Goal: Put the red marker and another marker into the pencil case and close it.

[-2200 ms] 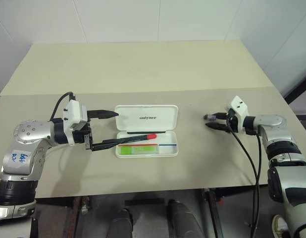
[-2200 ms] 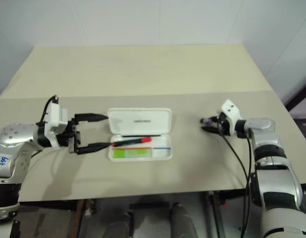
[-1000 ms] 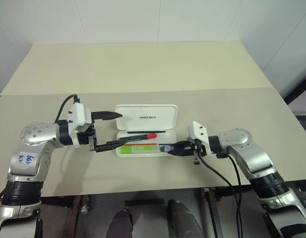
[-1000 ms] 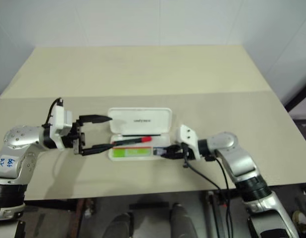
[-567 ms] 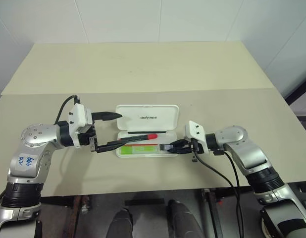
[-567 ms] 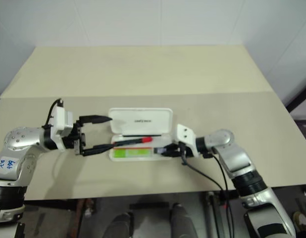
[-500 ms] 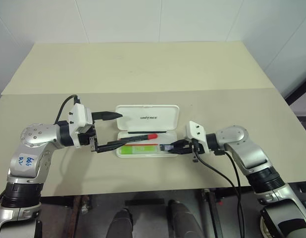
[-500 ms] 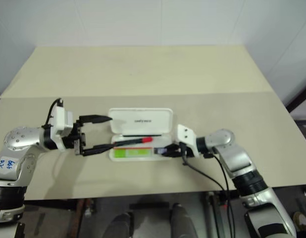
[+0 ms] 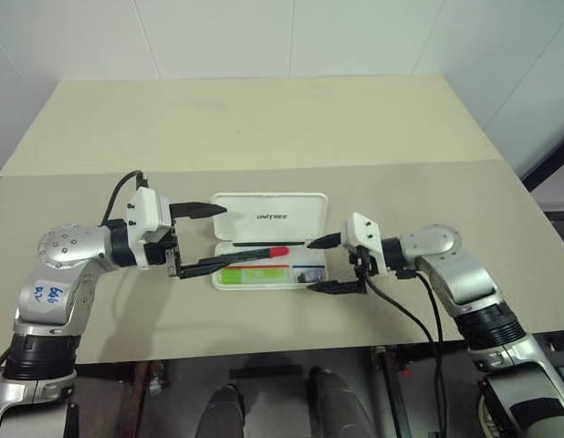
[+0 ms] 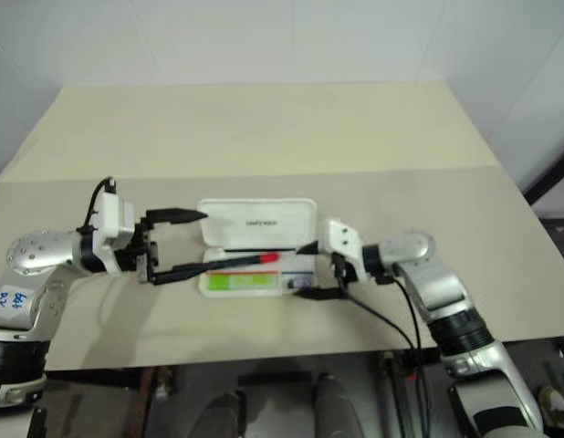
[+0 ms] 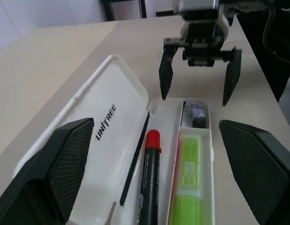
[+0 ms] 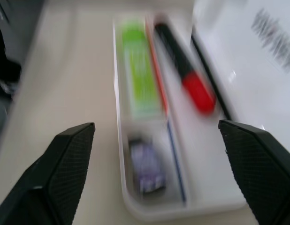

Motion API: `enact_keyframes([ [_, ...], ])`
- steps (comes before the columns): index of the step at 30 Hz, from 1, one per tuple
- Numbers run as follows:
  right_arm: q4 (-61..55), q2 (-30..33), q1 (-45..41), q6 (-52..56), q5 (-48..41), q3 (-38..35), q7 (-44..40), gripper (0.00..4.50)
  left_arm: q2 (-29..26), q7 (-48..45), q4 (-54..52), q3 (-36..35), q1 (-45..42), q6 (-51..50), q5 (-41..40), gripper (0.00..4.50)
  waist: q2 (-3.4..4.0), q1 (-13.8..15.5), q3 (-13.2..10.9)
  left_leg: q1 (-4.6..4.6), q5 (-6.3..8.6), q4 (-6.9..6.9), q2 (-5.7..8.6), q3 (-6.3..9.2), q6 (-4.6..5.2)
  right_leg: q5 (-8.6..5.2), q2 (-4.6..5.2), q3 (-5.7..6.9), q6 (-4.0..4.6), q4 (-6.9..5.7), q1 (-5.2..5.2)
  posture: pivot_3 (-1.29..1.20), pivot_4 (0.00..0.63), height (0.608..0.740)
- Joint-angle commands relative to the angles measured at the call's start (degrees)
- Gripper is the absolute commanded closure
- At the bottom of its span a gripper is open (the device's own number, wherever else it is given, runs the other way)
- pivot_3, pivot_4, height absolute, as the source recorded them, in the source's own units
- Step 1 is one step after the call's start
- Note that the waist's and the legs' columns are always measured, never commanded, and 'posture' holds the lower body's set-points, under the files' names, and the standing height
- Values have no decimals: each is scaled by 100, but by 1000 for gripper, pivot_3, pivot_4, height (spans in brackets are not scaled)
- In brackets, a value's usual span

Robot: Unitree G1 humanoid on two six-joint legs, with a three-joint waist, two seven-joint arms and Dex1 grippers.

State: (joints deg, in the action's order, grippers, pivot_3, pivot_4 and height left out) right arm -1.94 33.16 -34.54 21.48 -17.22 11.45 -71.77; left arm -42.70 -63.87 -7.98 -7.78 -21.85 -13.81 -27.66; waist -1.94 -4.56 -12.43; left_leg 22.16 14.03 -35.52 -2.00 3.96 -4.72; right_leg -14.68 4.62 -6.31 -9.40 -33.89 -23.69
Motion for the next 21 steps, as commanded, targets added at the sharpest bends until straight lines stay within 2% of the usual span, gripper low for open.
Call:
enact_keyframes([
  [1,-854,370,217,182,-512,-664,17,39,-34,40,-76,-130,35,-29,-101,0,0,14,0,1,0,0,0,1,0,0,0,0,0,1,0,0,150,740],
  [7,-1633,842,1160,369,-1085,-1909,510,39,-132,-25,-205,-404,456,-52,-218,0,-1,146,1,4,9,4,0,1,4,-13,0,2,18,14,0,0,150,740],
  [12,-1758,1083,1642,335,-1132,-2391,826,0,-112,-29,-73,-584,605,63,-246,1644,-2,152,1,2,9,-1,0,0,4,-48,0,2,85,14,2,0,150,740],
  [19,-1872,1088,1842,164,-1076,-2368,1079,0,57,35,139,-572,554,237,-199,4056,-2,133,1,0,5,-12,-1,-8,7,-49,0,-2,87,15,3,0,150,740],
  [21,-1864,1078,1802,139,-1067,-2314,1129,0,122,96,188,-586,518,238,-221,4454,-2,138,1,1,5,-15,-1,-7,7,-48,0,-2,88,15,3,0,150,740],
])
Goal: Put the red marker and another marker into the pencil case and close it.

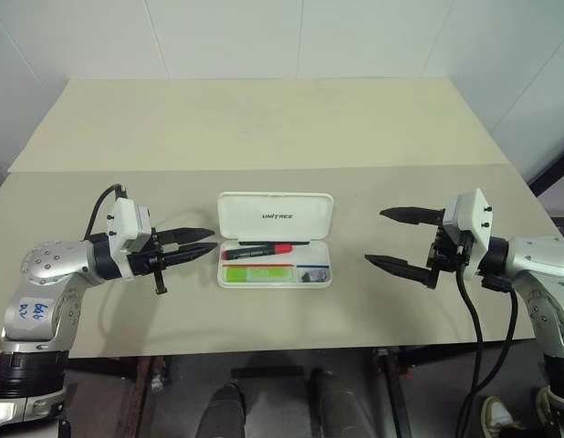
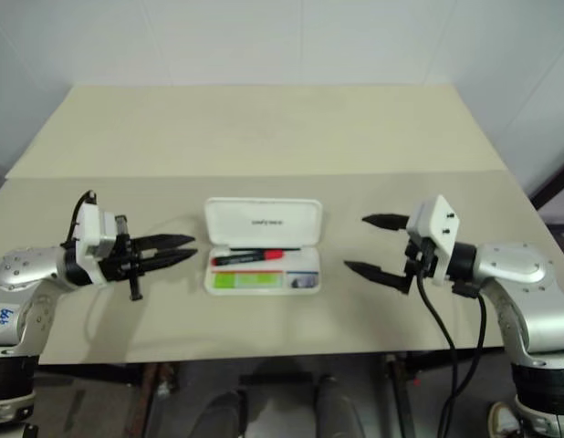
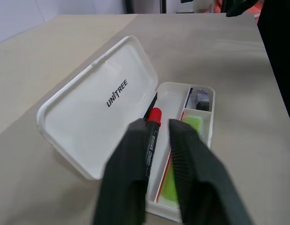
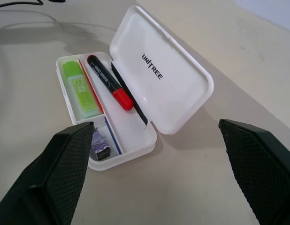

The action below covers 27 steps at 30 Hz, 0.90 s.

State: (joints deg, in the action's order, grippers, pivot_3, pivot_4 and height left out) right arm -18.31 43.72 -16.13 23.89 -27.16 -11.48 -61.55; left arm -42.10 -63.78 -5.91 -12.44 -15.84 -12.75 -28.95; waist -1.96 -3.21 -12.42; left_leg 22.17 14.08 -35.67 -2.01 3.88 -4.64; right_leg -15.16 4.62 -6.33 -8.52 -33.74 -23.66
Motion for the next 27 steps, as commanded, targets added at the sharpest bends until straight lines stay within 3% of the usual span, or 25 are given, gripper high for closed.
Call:
enact_keyframes([
  [1,-217,22,-50,-106,-74,-7,124,0,132,178,4,-158,-116,88,-142,4454,0,6,0,0,0,-1,0,0,0,0,0,0,0,1,1,0,150,740],
  [8,-157,-9,-79,-168,-26,121,243,0,879,1762,632,-691,-906,-126,-249,4454,-1,32,0,1,0,-5,0,3,1,9,0,1,-17,0,5,0,150,740],
  [15,-170,-72,-187,-209,-33,269,378,0,1022,2427,1566,-311,-1436,-321,341,4454,-1,22,1,1,0,-16,1,3,1,16,0,0,-29,2,12,0,150,740],
  [22,-169,-44,-183,-238,-53,302,414,0,1013,2506,1712,-238,-1504,-314,401,4454,-1,31,1,3,1,-10,1,3,0,21,0,1,-39,0,9,0,150,740],
  [27,-280,-167,-255,-179,-93,370,585,0,1252,1720,2399,461,-1923,-456,497,4454,-1,106,1,2,0,-17,4,3,0,20,0,1,-35,4,12,0,150,740],
])
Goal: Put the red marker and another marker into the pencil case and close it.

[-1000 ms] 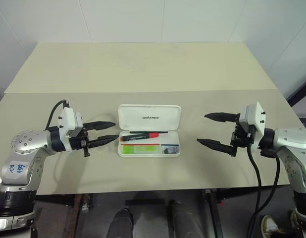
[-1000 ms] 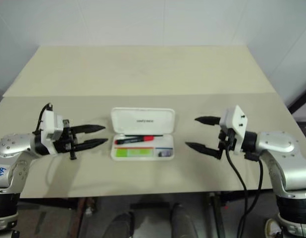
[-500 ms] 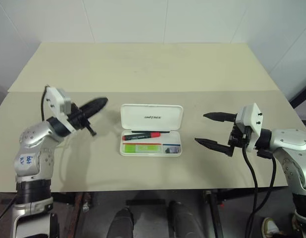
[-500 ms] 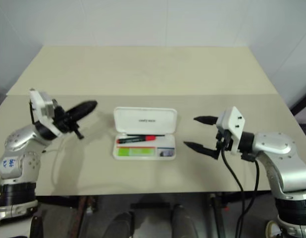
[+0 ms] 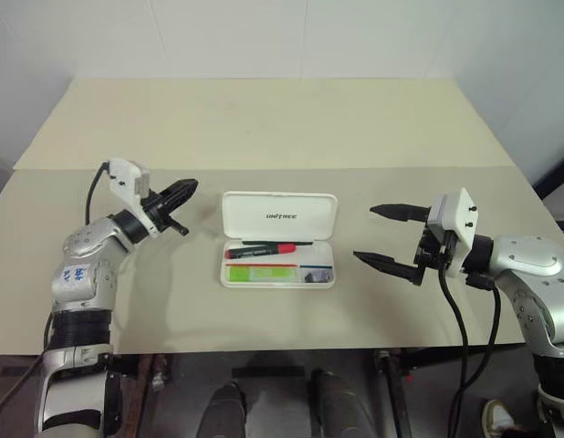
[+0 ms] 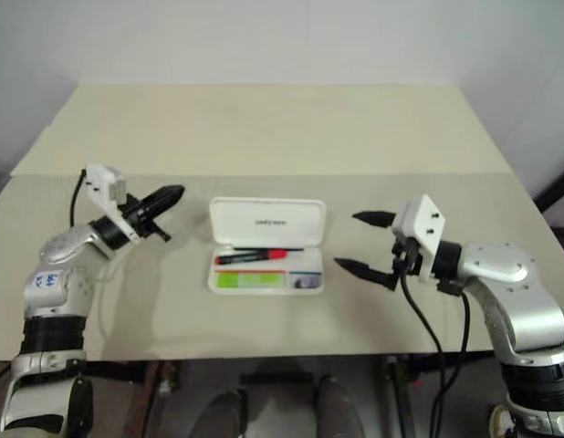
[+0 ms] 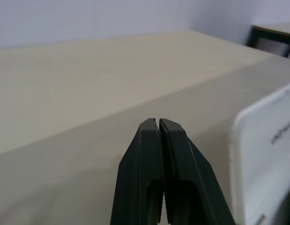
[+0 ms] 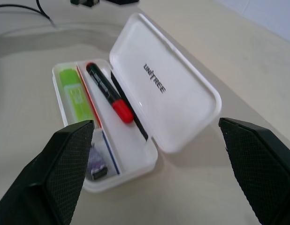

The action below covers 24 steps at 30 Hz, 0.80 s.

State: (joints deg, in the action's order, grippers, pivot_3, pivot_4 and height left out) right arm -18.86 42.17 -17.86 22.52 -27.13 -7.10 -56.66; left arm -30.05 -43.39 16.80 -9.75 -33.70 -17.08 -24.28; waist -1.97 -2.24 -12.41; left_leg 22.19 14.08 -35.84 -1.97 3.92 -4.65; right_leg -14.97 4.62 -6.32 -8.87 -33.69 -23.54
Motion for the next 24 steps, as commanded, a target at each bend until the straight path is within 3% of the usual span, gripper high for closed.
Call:
enact_keyframes([
  [1,-241,-24,-74,-41,-94,-58,115,0,31,-403,186,262,-183,-69,57,4454,0,16,0,3,0,0,0,0,0,-4,0,0,12,10,0,0,150,740],
  [13,-317,-110,-19,-65,-93,6,218,0,11,-1149,93,422,-130,99,71,4454,0,51,0,3,1,21,-1,0,0,4,0,0,-2,10,-5,0,150,740],
  [24,-340,-138,59,-53,-76,81,249,0,-582,-2589,-890,670,386,481,53,4454,0,46,0,2,2,25,-1,0,-1,-7,0,0,19,13,-5,0,150,740],
])
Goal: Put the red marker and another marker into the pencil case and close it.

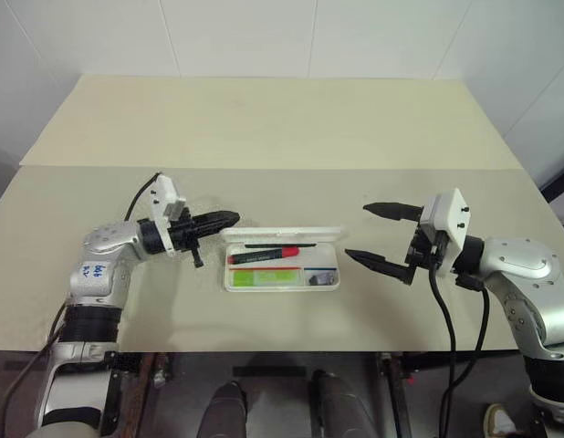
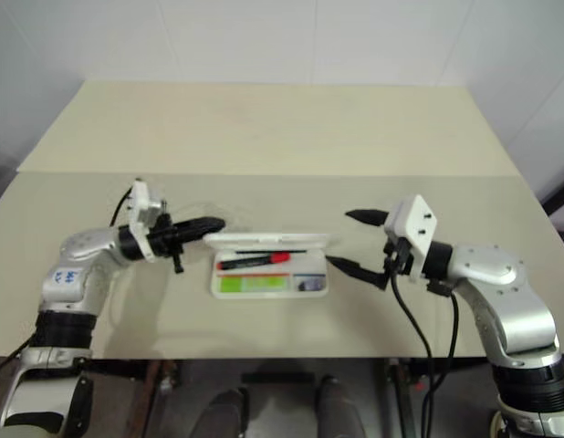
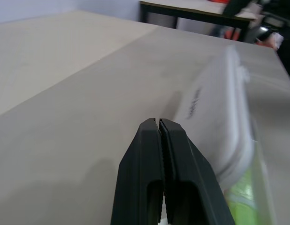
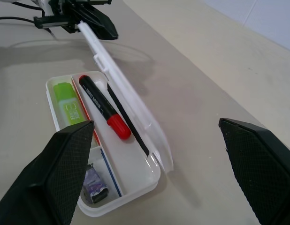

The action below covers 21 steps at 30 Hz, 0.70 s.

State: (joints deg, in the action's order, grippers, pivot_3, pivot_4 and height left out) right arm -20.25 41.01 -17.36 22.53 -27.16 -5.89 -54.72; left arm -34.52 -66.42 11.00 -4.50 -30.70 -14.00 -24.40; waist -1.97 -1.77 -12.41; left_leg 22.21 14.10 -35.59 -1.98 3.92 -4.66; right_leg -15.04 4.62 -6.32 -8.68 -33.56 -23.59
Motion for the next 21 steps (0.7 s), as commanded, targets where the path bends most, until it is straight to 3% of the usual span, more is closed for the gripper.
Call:
enact_keyframes([
  [1,-199,-27,12,-60,-68,-30,61,0,-180,-342,-338,215,115,195,113,4454,0,-1,0,0,0,0,0,0,0,-2,0,0,4,1,0,0,150,740],
  [10,-269,-47,91,-50,-75,5,168,0,-239,-546,-505,947,326,502,645,4454,0,2,0,2,0,-1,0,0,0,-4,0,-1,7,3,0,0,150,740],
  [21,-418,-86,179,-33,-77,4,360,0,-71,-192,-721,1482,355,11,1002,4454,0,1,0,-1,0,-3,0,0,1,-4,0,-1,7,2,2,0,150,740],
])
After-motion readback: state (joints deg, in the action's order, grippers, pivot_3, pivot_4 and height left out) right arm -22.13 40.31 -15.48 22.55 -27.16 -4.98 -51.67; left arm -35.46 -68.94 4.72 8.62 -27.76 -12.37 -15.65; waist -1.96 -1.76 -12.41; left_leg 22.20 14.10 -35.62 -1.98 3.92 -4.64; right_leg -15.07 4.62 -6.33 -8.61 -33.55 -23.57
